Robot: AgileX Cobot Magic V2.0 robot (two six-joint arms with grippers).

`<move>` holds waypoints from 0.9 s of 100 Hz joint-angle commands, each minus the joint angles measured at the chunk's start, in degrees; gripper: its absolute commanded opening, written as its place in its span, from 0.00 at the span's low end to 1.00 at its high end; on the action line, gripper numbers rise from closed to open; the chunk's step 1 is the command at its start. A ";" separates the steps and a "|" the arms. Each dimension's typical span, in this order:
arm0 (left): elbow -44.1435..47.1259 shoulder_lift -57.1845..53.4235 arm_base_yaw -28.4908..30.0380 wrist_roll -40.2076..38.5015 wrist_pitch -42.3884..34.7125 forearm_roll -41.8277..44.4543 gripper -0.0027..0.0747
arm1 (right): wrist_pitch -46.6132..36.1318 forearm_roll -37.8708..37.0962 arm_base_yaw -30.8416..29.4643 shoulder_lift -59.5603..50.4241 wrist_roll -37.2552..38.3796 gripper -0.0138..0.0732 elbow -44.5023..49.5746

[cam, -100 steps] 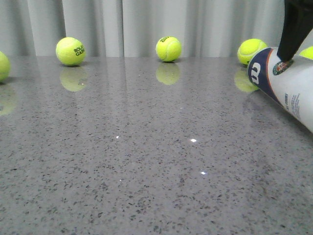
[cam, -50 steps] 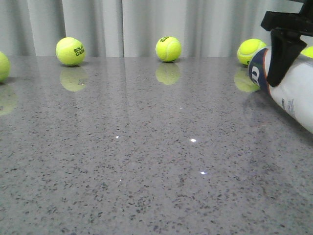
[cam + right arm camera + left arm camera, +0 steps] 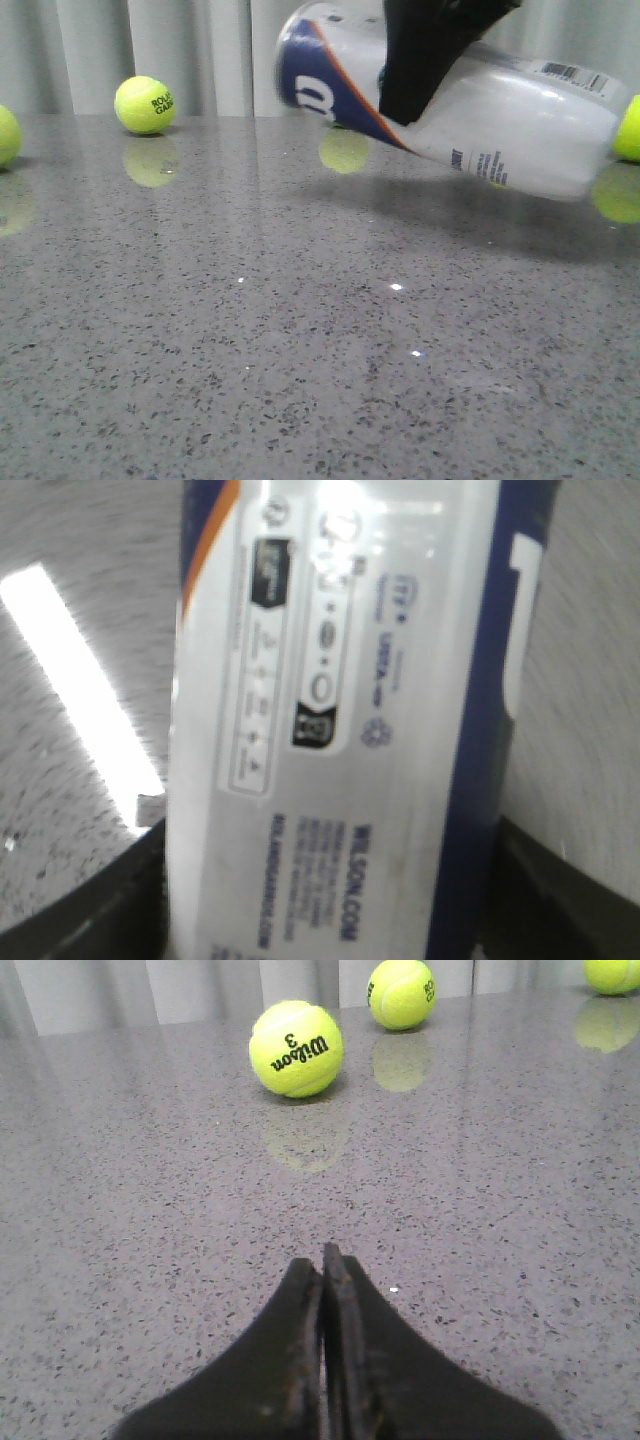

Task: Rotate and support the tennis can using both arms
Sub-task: 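Lift the can with the right gripper and swing it across, laying it sideways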

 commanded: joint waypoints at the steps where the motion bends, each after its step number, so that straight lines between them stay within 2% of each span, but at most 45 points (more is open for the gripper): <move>1: 2.59 -1.96 -0.30 -0.43 -4.56 0.00 0.01 | -1.30 2.28 1.18 -1.00 -16.16 0.44 -2.15; 9: 2.59 -1.96 -0.30 -0.43 -4.56 0.00 0.01 | -1.43 3.74 1.69 0.23 -29.08 0.44 -2.09; 16: 2.59 -1.96 -0.30 -0.43 -4.56 0.00 0.01 | -0.67 4.37 1.83 1.22 -35.12 0.44 -2.09; 52: 2.59 -1.96 -0.30 -0.43 -4.56 0.00 0.01 | -0.40 5.31 2.03 4.14 -36.32 0.46 -2.09; 59: 2.59 -1.96 -0.30 -0.43 -4.56 0.00 0.01 | 0.58 5.45 2.03 4.14 -35.61 0.57 -2.09; 71: 2.59 -1.96 -0.30 -0.43 -4.56 0.00 0.01 | 1.67 5.45 2.03 4.14 -33.35 0.93 -2.09; 78: 2.59 -1.96 -0.30 -0.43 -4.56 0.00 0.01 | 1.55 5.45 2.03 4.14 -33.35 0.89 -2.09; 90: 2.59 -1.96 -0.30 -0.43 -4.56 0.00 0.01 | 1.55 5.45 2.03 4.14 -33.35 0.89 -2.09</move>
